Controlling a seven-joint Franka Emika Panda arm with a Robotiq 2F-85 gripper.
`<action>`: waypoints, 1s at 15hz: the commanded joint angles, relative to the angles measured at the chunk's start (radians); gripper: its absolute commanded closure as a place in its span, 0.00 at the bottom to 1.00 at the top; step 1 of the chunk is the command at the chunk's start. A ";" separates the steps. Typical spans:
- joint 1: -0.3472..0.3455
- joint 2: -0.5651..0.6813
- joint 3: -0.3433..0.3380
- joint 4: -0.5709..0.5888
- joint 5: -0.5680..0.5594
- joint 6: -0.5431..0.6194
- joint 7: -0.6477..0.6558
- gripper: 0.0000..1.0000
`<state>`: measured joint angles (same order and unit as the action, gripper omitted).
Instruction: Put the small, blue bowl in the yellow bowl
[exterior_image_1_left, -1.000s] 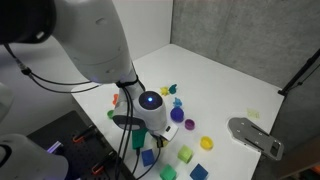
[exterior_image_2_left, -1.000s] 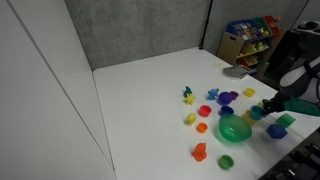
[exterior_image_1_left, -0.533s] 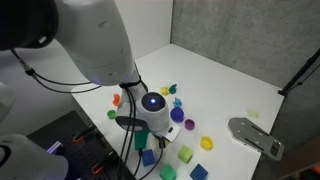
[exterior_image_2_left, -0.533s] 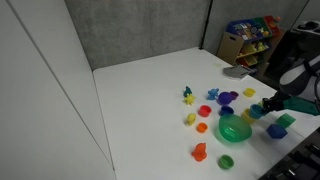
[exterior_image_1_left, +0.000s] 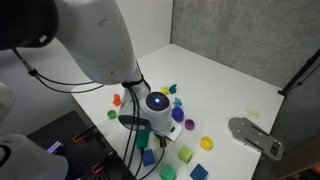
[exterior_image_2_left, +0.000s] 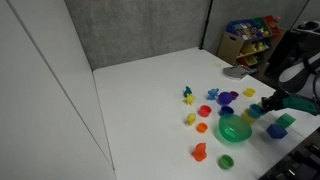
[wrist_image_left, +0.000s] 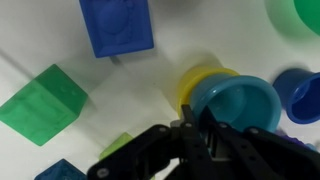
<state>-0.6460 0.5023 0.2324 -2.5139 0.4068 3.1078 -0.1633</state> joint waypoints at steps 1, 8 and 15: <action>0.018 0.004 -0.024 0.028 -0.012 -0.029 0.002 0.95; 0.055 0.041 -0.068 0.059 -0.012 -0.028 0.004 0.95; 0.081 -0.026 -0.105 0.058 -0.072 -0.214 0.040 0.31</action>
<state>-0.5928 0.5387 0.1631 -2.4541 0.3672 2.9908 -0.1511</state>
